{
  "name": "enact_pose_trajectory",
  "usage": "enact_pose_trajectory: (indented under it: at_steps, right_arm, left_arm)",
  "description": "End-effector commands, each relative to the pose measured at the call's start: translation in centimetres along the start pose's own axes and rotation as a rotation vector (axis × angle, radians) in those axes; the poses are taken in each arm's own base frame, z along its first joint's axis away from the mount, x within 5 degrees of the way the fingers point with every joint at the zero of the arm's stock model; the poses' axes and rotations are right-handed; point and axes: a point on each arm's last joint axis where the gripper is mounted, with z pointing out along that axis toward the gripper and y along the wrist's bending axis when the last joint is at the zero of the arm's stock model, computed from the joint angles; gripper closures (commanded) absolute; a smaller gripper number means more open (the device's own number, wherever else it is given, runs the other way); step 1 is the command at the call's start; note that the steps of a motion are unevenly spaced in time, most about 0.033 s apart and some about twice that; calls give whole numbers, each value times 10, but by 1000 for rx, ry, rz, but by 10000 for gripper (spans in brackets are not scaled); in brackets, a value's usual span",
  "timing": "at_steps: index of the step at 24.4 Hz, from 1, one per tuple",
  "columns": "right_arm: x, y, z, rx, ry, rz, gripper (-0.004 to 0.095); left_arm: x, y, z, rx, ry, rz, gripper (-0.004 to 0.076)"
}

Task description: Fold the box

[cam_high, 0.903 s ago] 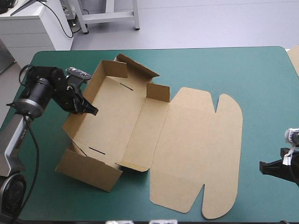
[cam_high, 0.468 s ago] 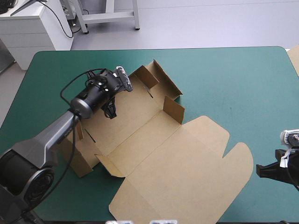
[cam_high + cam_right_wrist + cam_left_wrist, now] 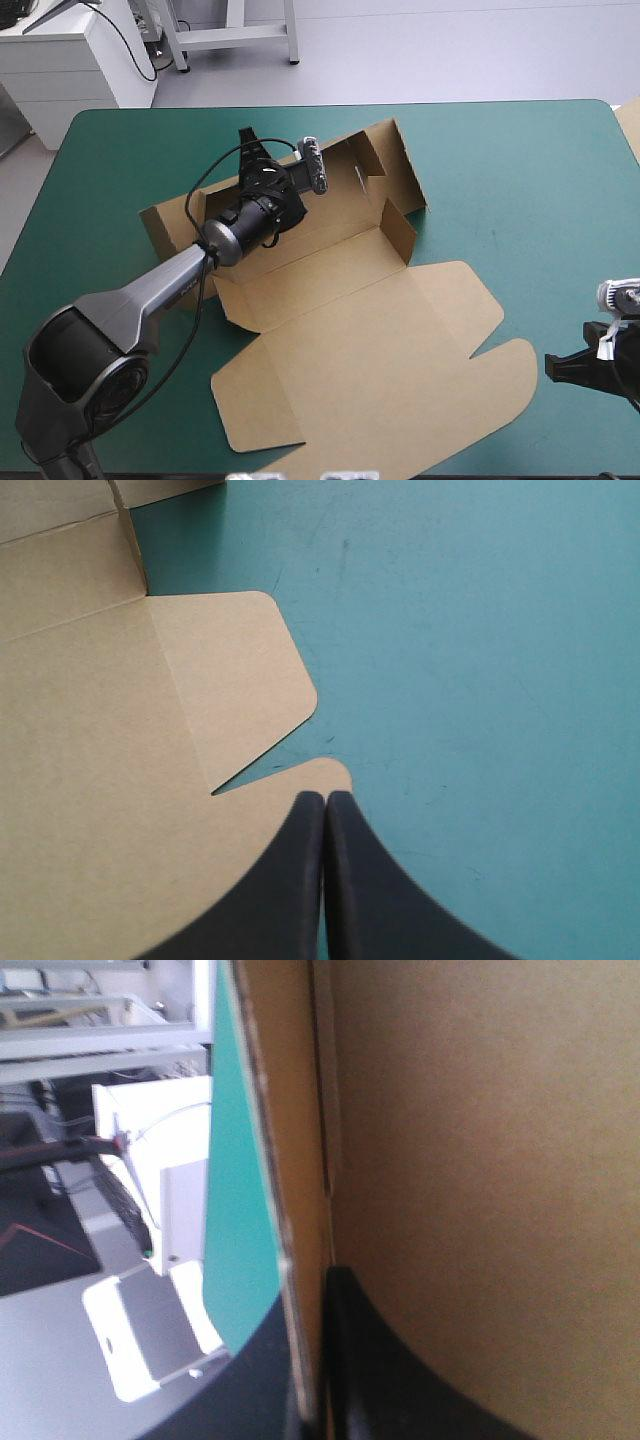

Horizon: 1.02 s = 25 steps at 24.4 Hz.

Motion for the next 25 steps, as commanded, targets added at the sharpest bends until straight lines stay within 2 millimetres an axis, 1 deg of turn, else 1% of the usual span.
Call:
enact_pose_trajectory:
  at_steps: [1, 6, 9, 12, 13, 14, 15, 18, 19, 20, 21, 22, 23, 24, 25]
  right_arm:
    - [-5, -1, -4, 13, -28, -6, 929]
    - [-5, -2, -4, 14, -28, 0, 929]
    - [-5, -2, -4, 16, -29, 12, 927]
    - [-5, -2, -4, 22, -30, 14, 927]
    - [-6, -3, -4, 32, -35, 13, 927]
    - [-6, -4, -4, 36, -36, 8, 927]
    - [-7, -4, -4, 41, -46, 5, 927]
    - [-12, -6, 3, 90, -33, 0, 927]
    - [-19, -11, 11, 173, -29, 22, 927]
    - [-21, -13, 14, 214, -29, 27, 927]
    - [-29, -16, 22, 279, -18, 14, 927]
    - [-33, -16, 25, 296, -22, 1, 928]
    - [-45, -15, 32, 312, -60, -31, 928]
    - [-51, -13, 35, 307, -82, -41, 928]
    - [-64, -9, 39, 283, -118, -70, 928]
  left_arm:
    - [-10, 25, -32, -190, -92, 48, 731]
    - [-26, 17, -54, -227, -172, -39, 731]
    - [-31, 9, -65, -231, -215, -18, 731]
    - [-29, -3, -73, -262, -224, 33, 731]
    - [-25, -12, -78, -302, -235, 50, 731]
    - [-23, -17, -82, -326, -245, 62, 731]
    - [-17, -27, -88, -377, -266, 93, 731]
    - [-12, -38, -100, -472, -317, 136, 731]
    - [-10, -45, -103, -516, -336, 174, 731]
    - [-9, -48, -102, -525, -336, 199, 731]
    - [-7, -55, -100, -541, -332, 247, 731]
    - [-6, -58, -98, -542, -324, 263, 731]
    - [-4, -63, -97, -536, -316, 271, 731]
    - [-3, -65, -95, -531, -313, 279, 731]
    - [-2, -67, -94, -526, -312, 286, 731]
